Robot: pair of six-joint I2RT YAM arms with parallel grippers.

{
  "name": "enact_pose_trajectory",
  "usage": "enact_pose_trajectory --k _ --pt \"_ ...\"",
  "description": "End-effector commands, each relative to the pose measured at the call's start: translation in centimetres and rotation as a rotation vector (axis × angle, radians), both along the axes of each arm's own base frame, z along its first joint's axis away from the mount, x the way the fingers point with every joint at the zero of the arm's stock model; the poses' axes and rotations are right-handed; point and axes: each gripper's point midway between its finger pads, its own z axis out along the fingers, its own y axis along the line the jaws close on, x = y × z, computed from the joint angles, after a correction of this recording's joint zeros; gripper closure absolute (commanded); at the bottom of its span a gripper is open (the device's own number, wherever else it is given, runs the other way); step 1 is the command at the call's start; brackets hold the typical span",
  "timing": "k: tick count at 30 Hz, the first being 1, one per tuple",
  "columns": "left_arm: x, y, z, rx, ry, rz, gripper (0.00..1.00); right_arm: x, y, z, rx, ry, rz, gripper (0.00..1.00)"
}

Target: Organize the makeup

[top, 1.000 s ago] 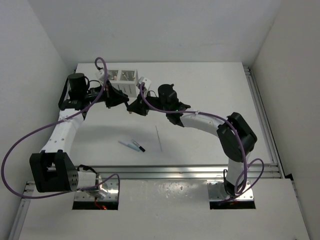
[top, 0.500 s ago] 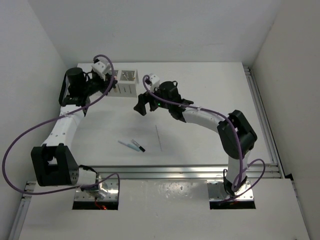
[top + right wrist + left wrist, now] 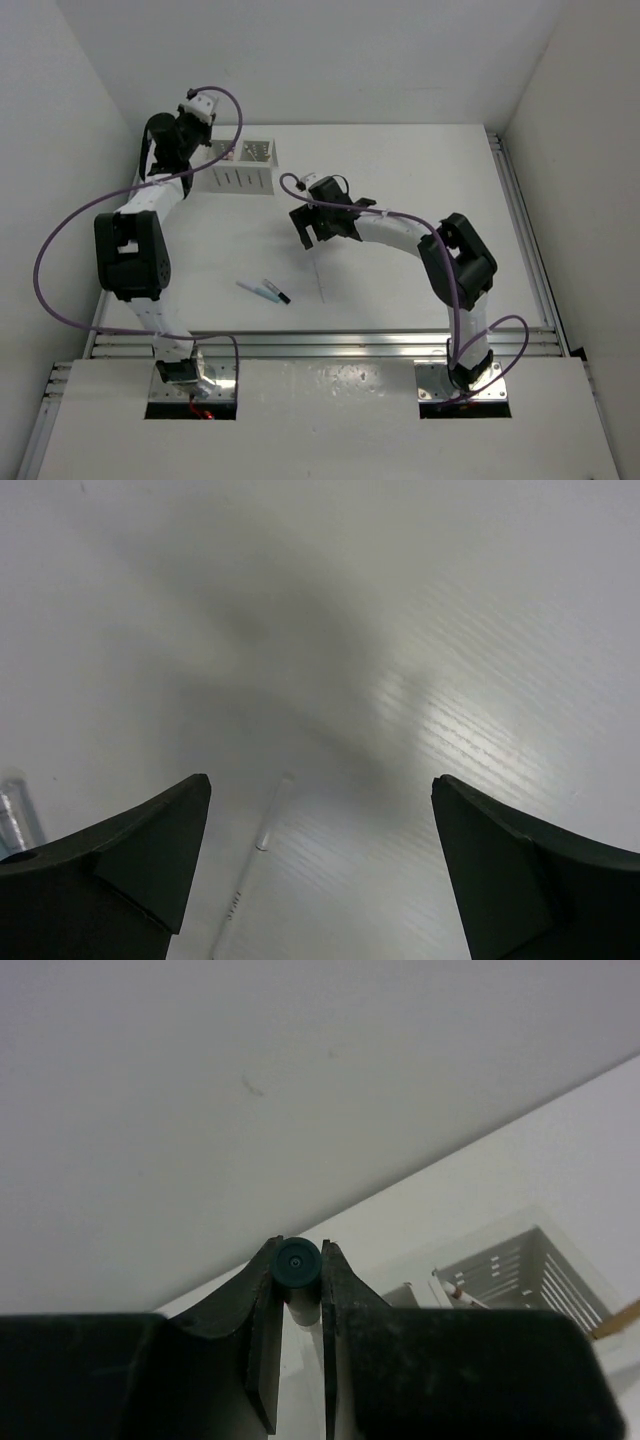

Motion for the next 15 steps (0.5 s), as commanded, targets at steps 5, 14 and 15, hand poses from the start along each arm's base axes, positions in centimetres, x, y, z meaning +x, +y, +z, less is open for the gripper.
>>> enact_pose_trajectory --k 5,14,15 --pt "1.8 0.1 -0.8 -0.044 0.002 -0.055 1.00 -1.0 -0.2 -1.2 -0.012 0.046 -0.048 0.18" --pt "0.0 -1.8 -5.1 -0.086 0.172 -0.155 1.00 -1.2 0.6 -2.0 -0.045 0.062 -0.043 0.25" --pt "0.0 -1.6 -5.6 -0.086 0.178 -0.144 1.00 -1.4 0.7 -2.2 -0.041 0.075 -0.055 0.27"
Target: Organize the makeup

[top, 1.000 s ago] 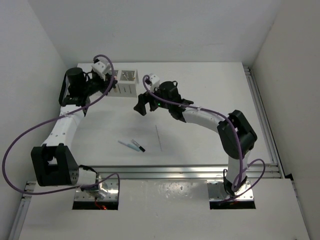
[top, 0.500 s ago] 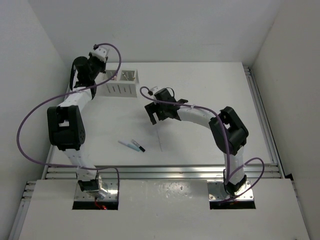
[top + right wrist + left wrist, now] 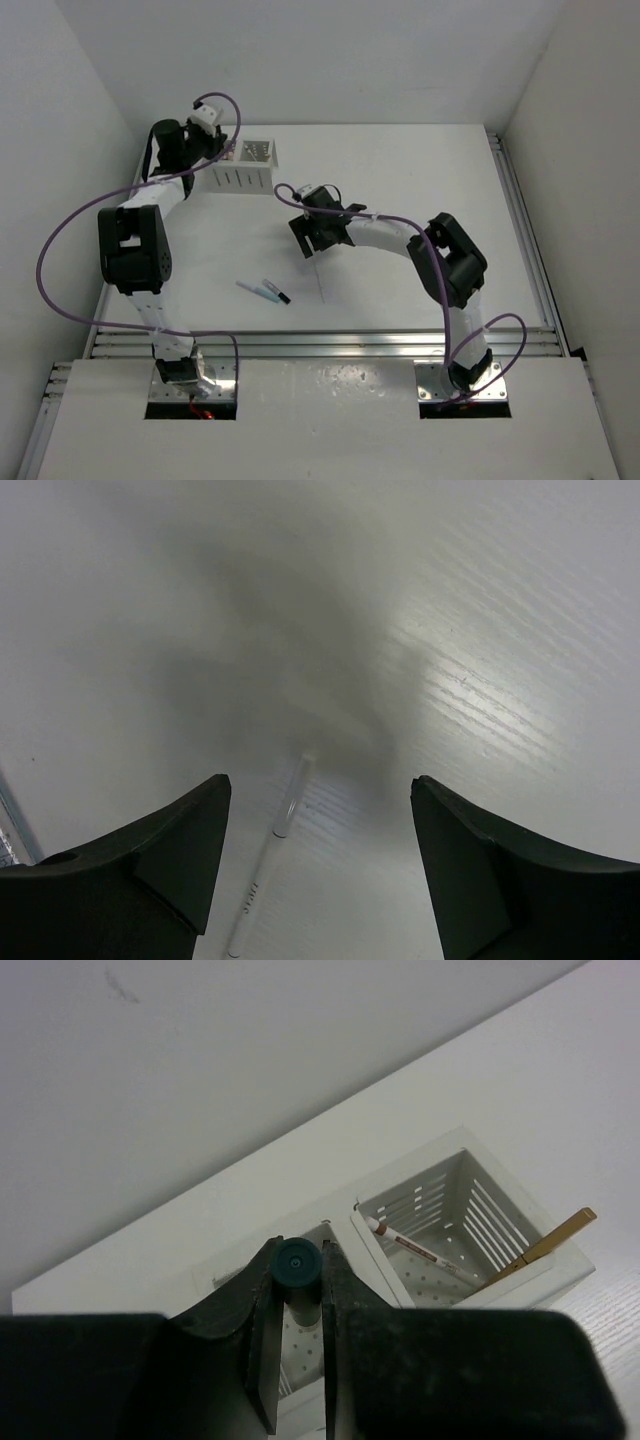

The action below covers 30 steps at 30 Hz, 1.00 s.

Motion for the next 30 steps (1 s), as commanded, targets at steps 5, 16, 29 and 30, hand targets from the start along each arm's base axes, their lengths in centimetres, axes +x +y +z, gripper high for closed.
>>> enact_pose_trajectory --k 5,16,29,30 --pt "-0.3 1.2 -1.0 0.028 0.006 0.032 0.55 0.2 0.1 0.1 -0.015 0.004 -0.041 0.30" --pt "-0.2 1.9 3.5 -0.019 0.045 0.093 0.36 -1.1 0.2 -1.3 -0.027 0.079 -0.034 0.42" --pt "-4.1 3.0 5.3 -0.020 0.187 0.187 0.36 -4.5 -1.3 -4.5 -0.191 0.180 -0.041 0.81" --pt "-4.1 3.0 5.3 -0.020 0.187 0.187 0.36 -4.3 -1.5 -4.3 -0.206 0.188 -0.054 0.91"
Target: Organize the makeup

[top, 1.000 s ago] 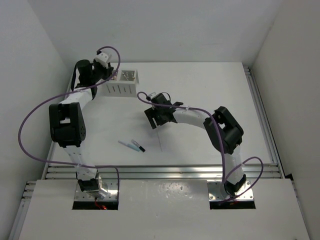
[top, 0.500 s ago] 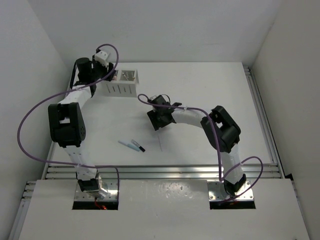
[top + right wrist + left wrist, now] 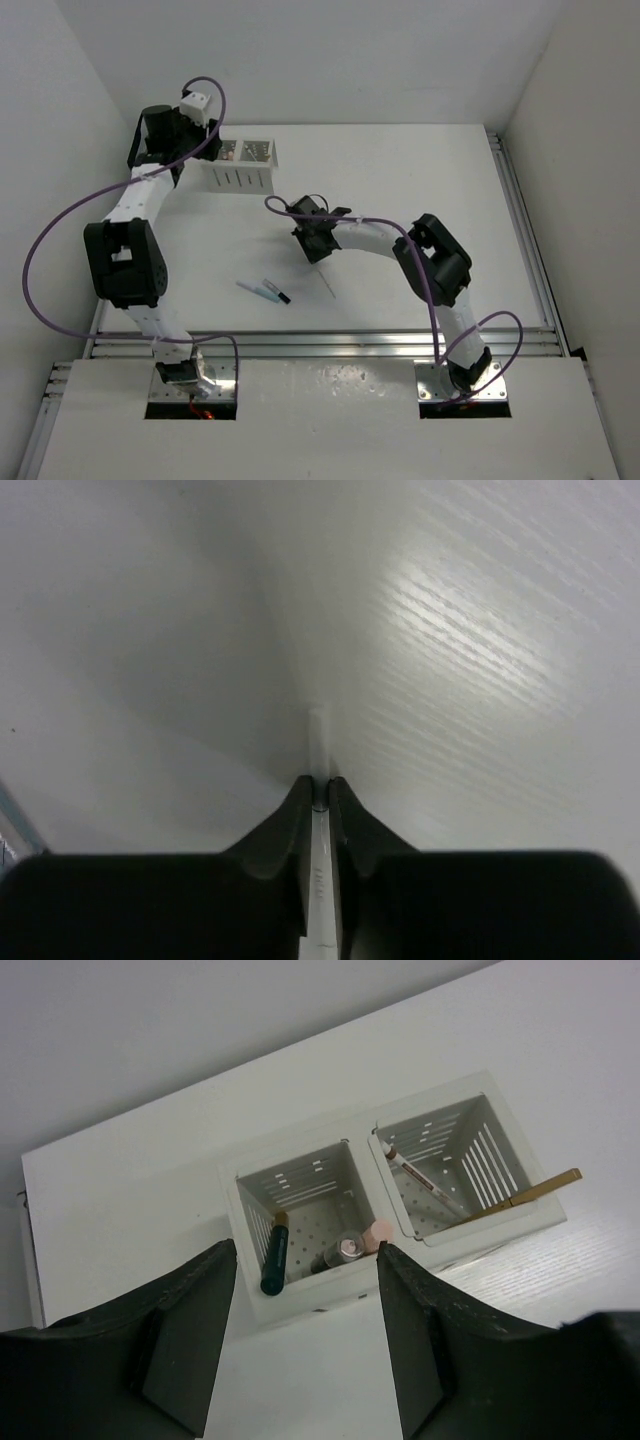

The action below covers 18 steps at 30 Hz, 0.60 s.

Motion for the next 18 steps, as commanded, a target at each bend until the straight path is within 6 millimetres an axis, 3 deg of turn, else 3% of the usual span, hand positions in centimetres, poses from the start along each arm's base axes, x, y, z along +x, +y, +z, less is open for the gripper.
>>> enact_pose_trajectory --k 1,2,6,9,13,14,16,17,18 --pt "-1.5 0.6 4.4 0.013 -0.050 0.029 0.36 -1.2 -2.1 -1.9 -0.126 0.078 -0.045 0.95" --pt "-1.8 1.1 4.8 0.013 -0.050 0.038 0.36 -1.2 -2.2 -1.9 -0.132 0.076 -0.046 0.99" --pt "-2.5 2.0 5.1 0.013 -0.044 0.057 0.35 -0.4 -2.3 -1.4 -0.112 0.041 -0.056 1.00" --pt "-2.9 2.3 5.3 0.018 -0.044 0.054 0.35 2.3 -1.4 0.0 -0.035 -0.043 -0.050 1.00" --pt "-3.5 2.7 5.9 0.027 -0.047 0.052 0.35 8.1 3.3 8.2 0.237 -0.301 0.019 1.00" --pt "-3.6 3.2 5.4 0.026 -0.038 0.061 0.35 10.9 5.5 12.3 0.376 -0.457 0.027 1.00" --pt "-3.6 3.2 5.4 0.026 -0.038 0.061 0.35 12.4 7.0 17.1 0.477 -0.603 0.069 1.00" --pt "-3.7 3.1 5.9 0.027 -0.047 0.061 0.35 14.5 8.3 22.6 0.613 -0.787 0.070 1.00" --pt "-3.8 3.1 5.4 0.026 -0.037 0.061 0.35 15.5 8.7 24.6 0.655 -0.855 0.069 1.00"
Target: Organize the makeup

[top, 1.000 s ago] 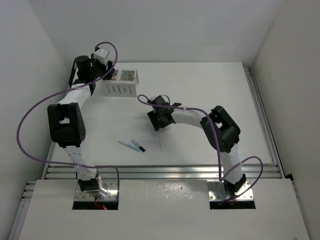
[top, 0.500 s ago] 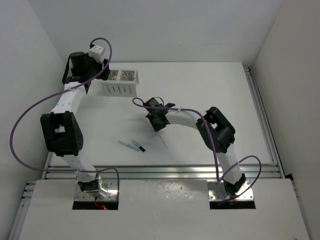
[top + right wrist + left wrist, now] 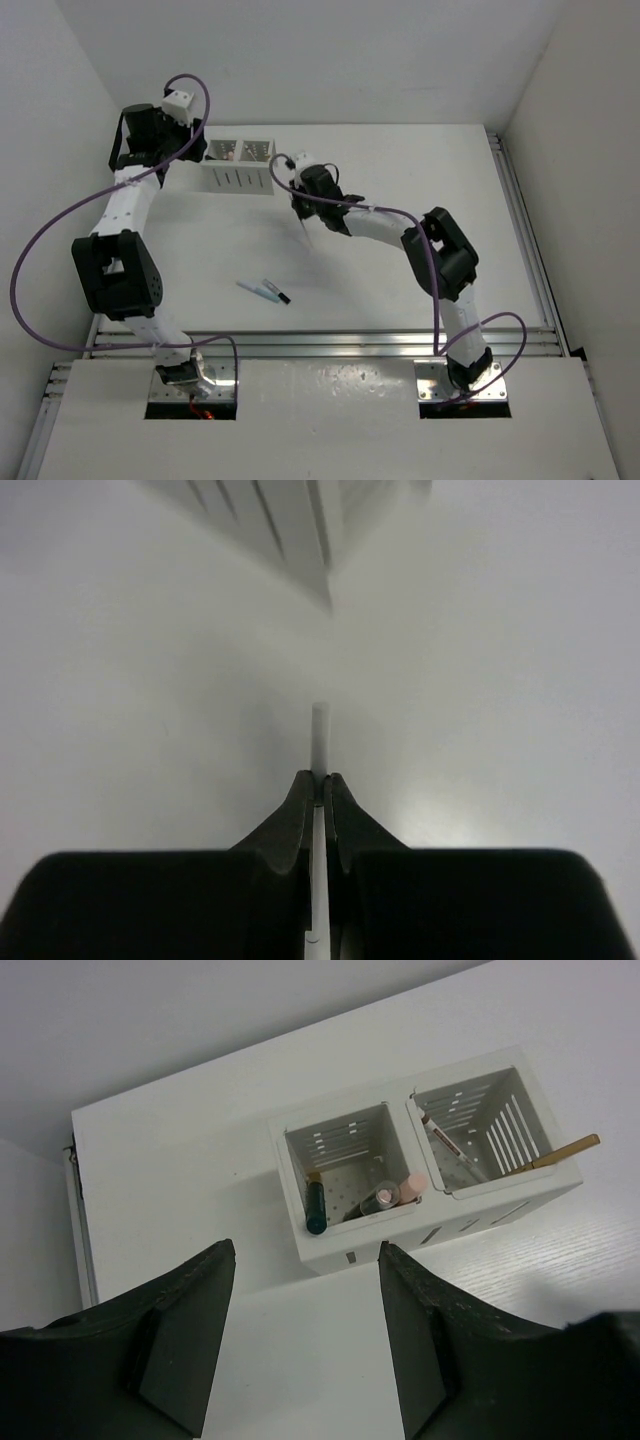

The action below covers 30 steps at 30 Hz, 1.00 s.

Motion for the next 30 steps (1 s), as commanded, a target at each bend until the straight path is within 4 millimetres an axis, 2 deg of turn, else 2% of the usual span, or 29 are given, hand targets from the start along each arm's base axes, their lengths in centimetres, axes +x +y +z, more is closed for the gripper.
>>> enact_pose_trajectory --k 1,2,3,4,5,6,9,11,14,16,17,18,19,20,21,23,24,25,27,28,30 --pt "-0.9 0.0 3.0 0.011 -0.063 -0.012 0.35 6.5 5.1 21.7 0.453 -0.618 0.043 1.00" --pt "-1.1 0.0 3.0 0.010 -0.063 -0.012 0.35 7.6 4.9 26.1 0.536 -0.726 0.023 1.00" --pt "-1.2 -0.2 2.5 0.005 -0.053 -0.020 0.35 9.2 5.3 27.0 0.563 -0.768 -0.006 1.00" --pt "-1.4 -0.3 3.0 0.007 -0.062 -0.020 0.35 10.0 5.1 28.0 0.579 -0.794 -0.021 1.00" --pt "-1.6 -0.4 2.2 0.008 -0.042 -0.032 0.35 10.6 5.1 31.6 0.622 -0.849 -0.043 1.00" --pt "-1.8 -0.1 1.5 0.002 -0.029 -0.031 0.35 12.4 5.3 31.3 0.627 -0.866 -0.079 1.00" --pt "-2.4 -0.3 -0.1 0.006 0.012 -0.046 0.35 14.2 5.7 34.5 0.717 -0.941 -0.122 1.00" --pt "-2.7 0.1 -0.8 0.002 0.032 -0.037 0.35 15.1 5.9 34.9 0.750 -0.959 -0.145 1.00" --pt "-2.6 0.1 -1.3 -0.001 0.043 -0.037 0.35 16.5 5.1 31.6 0.767 -0.909 -0.201 1.00" --pt "-2.5 0.4 -1.8 -0.007 0.052 -0.038 0.35 17.5 4.4 30.5 0.804 -0.879 -0.245 1.00" --pt "-2.5 0.4 -1.8 -0.007 0.052 -0.038 0.35 18.2 5.0 28.3 0.786 -0.855 -0.250 1.00" --pt "-2.4 0.4 -2.2 -0.009 0.061 -0.038 0.35 18.1 4.9 31.0 0.819 -0.887 -0.246 1.00" --pt "-2.4 0.3 -2.2 -0.013 0.060 -0.046 0.35 19.4 5.7 26.3 0.789 -0.822 -0.259 1.00" --pt "-2.5 0.3 -2.4 -0.007 0.067 -0.050 0.35 19.4 5.8 25.7 0.813 -0.802 -0.276 1.00" --pt "-2.5 0.3 -2.4 -0.007 0.067 -0.050 0.35 19.8 5.5 23.6 0.790 -0.771 -0.292 1.00" --pt "-2.7 0.2 -2.6 -0.009 0.077 -0.050 0.35 19.5 6.3 23.7 0.780 -0.754 -0.260 1.00" --pt "-2.7 0.2 -2.6 -0.009 0.078 -0.050 0.35 19.8 6.5 22.3 0.758 -0.748 -0.252 1.00" --pt "-2.7 0.2 -2.6 -0.009 0.078 -0.050 0.35 19.7 6.8 22.5 0.768 -0.748 -0.228 1.00" --pt "-3.0 0.0 -3.1 -0.019 0.094 -0.061 0.35 19.7 6.9 21.2 0.745 -0.727 -0.226 1.00" --pt "-3.1 -0.1 -3.5 -0.021 0.103 -0.061 0.35 19.7 7.1 19.4 0.722 -0.696 -0.215 1.00" --pt "-3.2 -0.3 -3.1 -0.023 0.093 -0.071 0.35 19.4 7.8 17.8 0.708 -0.679 -0.194 1.00"
